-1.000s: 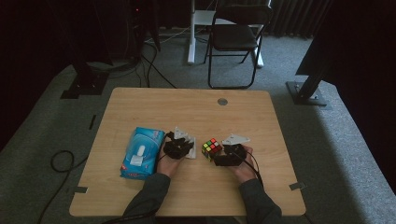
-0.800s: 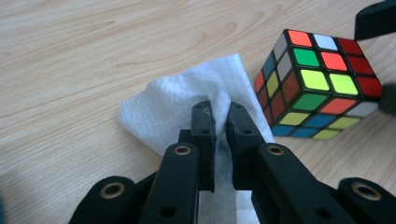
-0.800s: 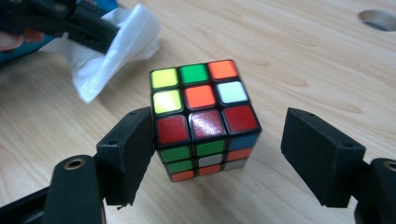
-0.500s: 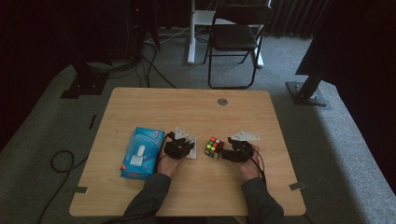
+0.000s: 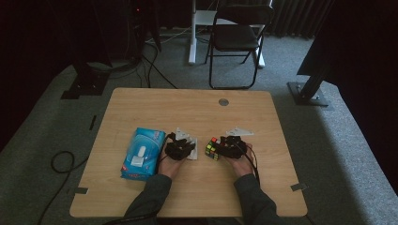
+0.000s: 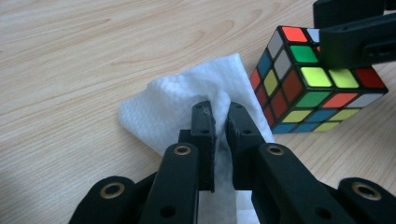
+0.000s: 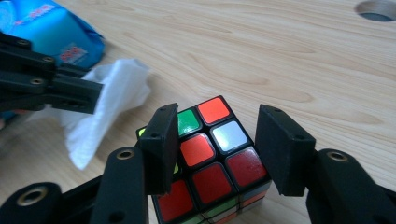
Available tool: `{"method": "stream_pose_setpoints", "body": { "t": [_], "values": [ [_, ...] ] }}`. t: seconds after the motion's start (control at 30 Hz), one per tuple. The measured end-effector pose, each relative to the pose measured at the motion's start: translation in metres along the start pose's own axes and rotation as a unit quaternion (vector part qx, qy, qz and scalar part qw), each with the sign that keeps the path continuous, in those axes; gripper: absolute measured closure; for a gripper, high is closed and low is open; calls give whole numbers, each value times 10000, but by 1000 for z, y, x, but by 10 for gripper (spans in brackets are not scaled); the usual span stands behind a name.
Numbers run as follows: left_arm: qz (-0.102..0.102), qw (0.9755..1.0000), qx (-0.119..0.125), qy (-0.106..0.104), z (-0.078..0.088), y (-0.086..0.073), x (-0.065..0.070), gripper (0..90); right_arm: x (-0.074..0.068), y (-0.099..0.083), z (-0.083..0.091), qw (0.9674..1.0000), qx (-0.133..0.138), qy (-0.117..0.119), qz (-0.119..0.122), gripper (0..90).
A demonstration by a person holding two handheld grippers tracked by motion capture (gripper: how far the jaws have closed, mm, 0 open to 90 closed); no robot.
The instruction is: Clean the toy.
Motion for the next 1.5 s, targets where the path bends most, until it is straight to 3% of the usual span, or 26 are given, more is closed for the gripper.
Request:
{"method": "stream_pose_setpoints", "body": {
  "t": [0.2,0.27,0.4,0.67,1.1,1.4,1.5],
  "values": [
    [18,10000,0,8,1,0,-2,834,-19,-3,-2,9972,-63,557,493,504],
    [10,10000,3,13,1,0,-2,834,-22,-3,-2,9968,-68,530,590,462],
    [-10,10000,5,14,2,1,-2,834,-17,-5,2,9979,-189,288,552,374],
    [9,10000,-3,-6,0,0,0,834,-6,-7,13,9982,-233,84,551,412],
    [-12,9999,60,-96,2,3,6,832,-6,-6,12,9988,-179,216,401,566],
    [-103,9996,156,-196,2,12,14,833,-7,-7,13,9992,-200,233,273,558],
    [-135,9996,154,-204,1,15,16,833,-8,-9,14,9990,-206,369,171,587]
  ]
}}
Point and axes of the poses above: each handheld gripper's, and its own axes: z roughly backward along the jaws, y roughly out of its top, x roughly to its right, the point moved 10 cm from there along -z, roughly forward along the jaws, and after that the axes turned 3 degrees about -z, right-handed, at the moved point
